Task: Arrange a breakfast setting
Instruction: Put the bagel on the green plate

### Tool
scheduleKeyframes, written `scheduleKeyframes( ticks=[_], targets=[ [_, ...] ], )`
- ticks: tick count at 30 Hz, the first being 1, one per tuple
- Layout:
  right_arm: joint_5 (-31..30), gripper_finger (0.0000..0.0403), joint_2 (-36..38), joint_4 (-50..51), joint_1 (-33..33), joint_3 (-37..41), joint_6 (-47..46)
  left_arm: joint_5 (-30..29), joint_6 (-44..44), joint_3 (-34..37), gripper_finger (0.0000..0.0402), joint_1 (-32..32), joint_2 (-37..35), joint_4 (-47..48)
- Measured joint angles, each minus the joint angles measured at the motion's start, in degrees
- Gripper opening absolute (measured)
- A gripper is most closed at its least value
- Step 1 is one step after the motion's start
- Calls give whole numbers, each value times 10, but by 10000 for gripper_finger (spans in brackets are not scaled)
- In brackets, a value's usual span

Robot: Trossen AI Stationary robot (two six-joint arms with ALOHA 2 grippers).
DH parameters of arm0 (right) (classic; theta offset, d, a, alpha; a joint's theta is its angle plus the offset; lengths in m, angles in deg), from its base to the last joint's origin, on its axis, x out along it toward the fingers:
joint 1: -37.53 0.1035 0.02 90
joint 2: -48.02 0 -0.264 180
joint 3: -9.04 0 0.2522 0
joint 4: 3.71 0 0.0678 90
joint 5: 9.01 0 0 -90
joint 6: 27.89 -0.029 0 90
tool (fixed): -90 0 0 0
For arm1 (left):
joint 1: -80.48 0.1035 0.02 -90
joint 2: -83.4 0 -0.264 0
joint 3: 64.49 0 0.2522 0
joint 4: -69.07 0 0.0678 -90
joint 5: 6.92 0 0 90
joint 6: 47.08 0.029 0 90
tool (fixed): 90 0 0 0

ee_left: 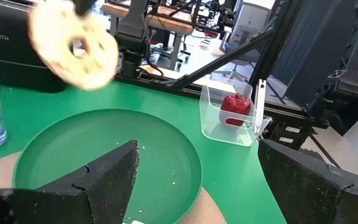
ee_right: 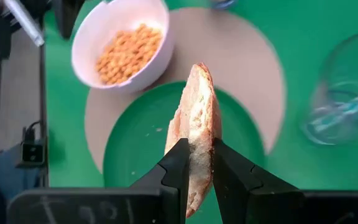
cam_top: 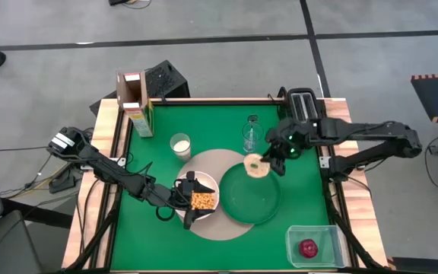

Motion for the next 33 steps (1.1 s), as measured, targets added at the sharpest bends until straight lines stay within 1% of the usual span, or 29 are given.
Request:
scheduleKeyframes(
  ticks=[7, 11, 18, 30, 33],
  targets=[
    [27, 85, -45, -102, 32, 73, -20, -1, -1, 0, 316, 0, 0, -5],
    [48, 85, -83, -137, 43, 99, -22, -1, -4, 0, 316, 0, 0, -5],
    [98, 85, -143, -199, 44, 130, -25, -1, -4, 0, 316, 0, 0, -5],
    [122, 85, -211, -231, 42, 140, -25, -1, -4, 0, 316, 0, 0, -4],
    [123, 95, -221, -231, 42, 140, -25, -1, -3, 0, 316, 0, 0, -4]
  ],
)
